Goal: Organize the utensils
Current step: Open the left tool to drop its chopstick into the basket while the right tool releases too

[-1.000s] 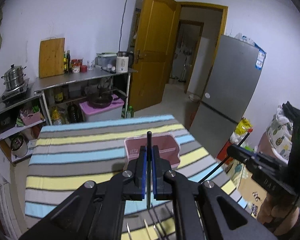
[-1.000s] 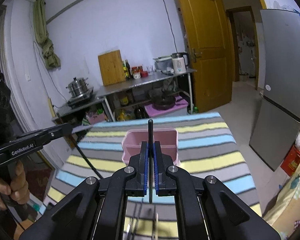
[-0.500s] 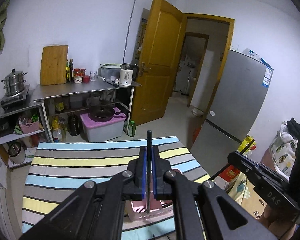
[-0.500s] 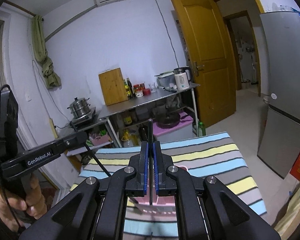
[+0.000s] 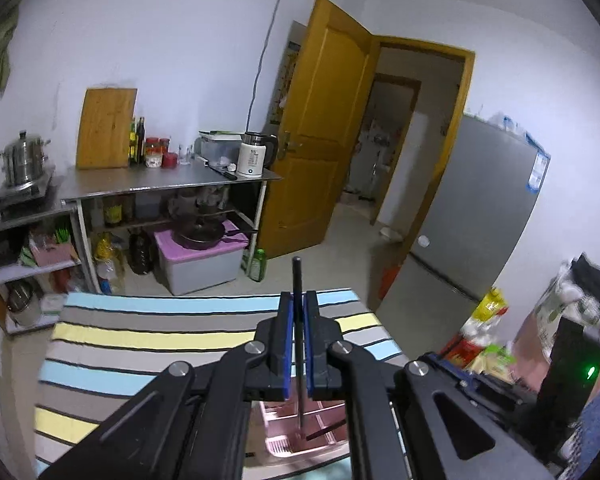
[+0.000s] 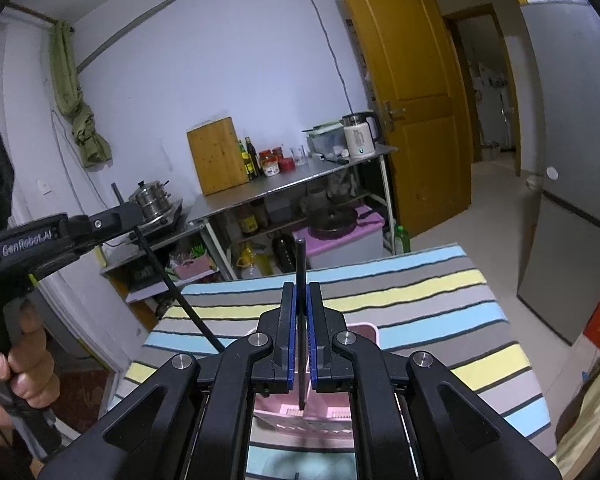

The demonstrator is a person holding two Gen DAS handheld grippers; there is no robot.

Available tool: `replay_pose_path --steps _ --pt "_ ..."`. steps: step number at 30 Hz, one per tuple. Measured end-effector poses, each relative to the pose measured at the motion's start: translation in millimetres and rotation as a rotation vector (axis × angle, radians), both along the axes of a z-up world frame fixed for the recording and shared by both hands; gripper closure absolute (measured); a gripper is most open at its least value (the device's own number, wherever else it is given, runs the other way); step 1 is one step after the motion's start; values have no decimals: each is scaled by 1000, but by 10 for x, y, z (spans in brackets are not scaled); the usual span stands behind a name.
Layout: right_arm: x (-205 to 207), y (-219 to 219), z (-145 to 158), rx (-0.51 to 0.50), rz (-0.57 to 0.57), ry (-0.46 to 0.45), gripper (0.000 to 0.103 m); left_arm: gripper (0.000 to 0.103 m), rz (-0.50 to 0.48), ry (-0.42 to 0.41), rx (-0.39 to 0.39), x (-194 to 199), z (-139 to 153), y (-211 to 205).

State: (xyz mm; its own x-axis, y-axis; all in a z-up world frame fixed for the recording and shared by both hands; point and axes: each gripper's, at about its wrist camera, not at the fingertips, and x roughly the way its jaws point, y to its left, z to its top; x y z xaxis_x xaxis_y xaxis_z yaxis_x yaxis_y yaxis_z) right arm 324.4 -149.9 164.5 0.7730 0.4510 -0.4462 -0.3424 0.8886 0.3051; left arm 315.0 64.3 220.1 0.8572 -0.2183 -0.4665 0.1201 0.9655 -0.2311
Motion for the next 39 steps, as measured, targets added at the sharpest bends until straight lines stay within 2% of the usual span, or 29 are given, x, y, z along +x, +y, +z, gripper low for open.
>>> replay_pose_path --steps 9,14,15,17,18,19,23,31,39 --pt "67 90 -257 -15 16 54 98 98 -13 97 -9 158 -462 -39" --pt "106 127 -390 -7 45 98 98 97 -20 139 -15 146 -626 -39" --pt "105 129 -397 -9 45 103 98 95 -24 144 -23 139 -641 -44" --pt "72 127 -380 -11 43 93 94 82 -21 139 -18 102 -621 -45" --pt "48 114 -356 -10 42 82 90 72 -22 132 -21 82 -602 -35" --pt "21 93 -324 -5 41 72 86 68 -22 125 -25 69 -586 -15" --pt "-98 5 -216 2 34 45 85 68 -1 111 -28 -41 -510 30" --pt "-520 -234 -91 -2 6 -8 84 66 15 80 -18 -542 -480 18" --pt "-1103 -484 -161 -8 -11 -18 84 66 6 57 -4 -1273 -709 -86"
